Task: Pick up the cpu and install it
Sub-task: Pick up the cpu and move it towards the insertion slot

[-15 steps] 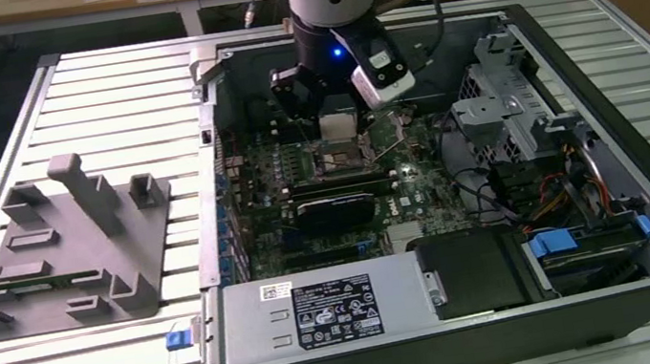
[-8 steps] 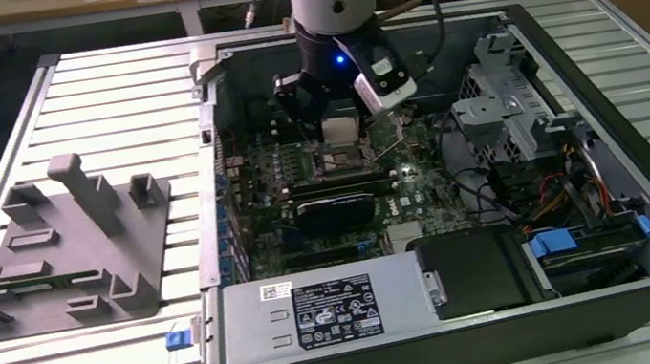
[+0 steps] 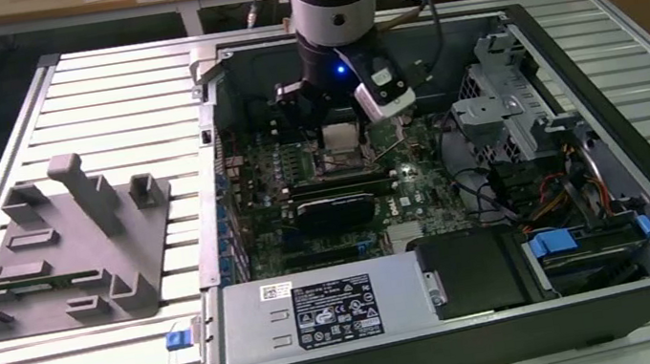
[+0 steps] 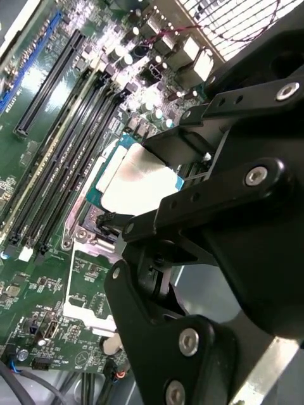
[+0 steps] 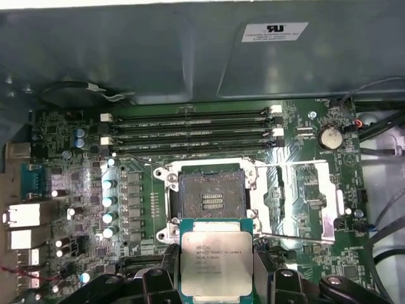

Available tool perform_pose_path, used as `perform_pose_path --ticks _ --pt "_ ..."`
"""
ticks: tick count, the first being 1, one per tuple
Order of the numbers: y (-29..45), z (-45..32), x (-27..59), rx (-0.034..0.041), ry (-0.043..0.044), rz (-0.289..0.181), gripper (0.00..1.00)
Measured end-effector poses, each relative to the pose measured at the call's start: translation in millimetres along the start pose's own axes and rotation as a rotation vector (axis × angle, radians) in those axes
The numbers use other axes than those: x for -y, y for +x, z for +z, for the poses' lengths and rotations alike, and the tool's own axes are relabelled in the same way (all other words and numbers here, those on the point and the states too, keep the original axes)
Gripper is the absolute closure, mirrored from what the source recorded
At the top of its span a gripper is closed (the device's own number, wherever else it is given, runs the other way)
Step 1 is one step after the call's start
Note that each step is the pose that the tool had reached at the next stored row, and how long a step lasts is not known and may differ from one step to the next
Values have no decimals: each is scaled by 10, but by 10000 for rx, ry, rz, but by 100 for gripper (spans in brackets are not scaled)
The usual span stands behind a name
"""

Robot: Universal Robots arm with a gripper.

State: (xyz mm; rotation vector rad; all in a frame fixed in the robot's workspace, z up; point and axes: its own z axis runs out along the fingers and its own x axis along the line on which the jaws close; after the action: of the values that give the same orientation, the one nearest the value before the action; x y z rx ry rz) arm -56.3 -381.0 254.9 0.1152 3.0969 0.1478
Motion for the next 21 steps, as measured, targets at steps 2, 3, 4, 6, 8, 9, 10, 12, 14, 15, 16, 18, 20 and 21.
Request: perform_pose_path --ticks 2,3,4,6,8,9,10,12,14,15,16,18,20,21 --pt "-4 17 -14 -1 1 -11 46" --pt "-7 24 -26 -2 1 -16 46" --pt "-11 30 -39 -2 8 -19 46" --pt "-20 43 -64 0 28 -23 46" --pt "-30 56 -84 2 65 -27 46" --pt "-39 62 -88 4 83 -29 46" --pt "-46 68 -89 6 98 -29 46" --pt "-55 80 -90 7 127 -31 46" --pt "-56 94 -93 10 177 -32 46" --pt "-57 102 -97 12 209 -33 46" --pt "-58 111 -102 15 242 -35 46" --pt "-59 128 -112 21 319 -40 46" --pt "-61 150 -123 27 396 -43 46" --pt "-62 157 -128 28 428 -44 46"
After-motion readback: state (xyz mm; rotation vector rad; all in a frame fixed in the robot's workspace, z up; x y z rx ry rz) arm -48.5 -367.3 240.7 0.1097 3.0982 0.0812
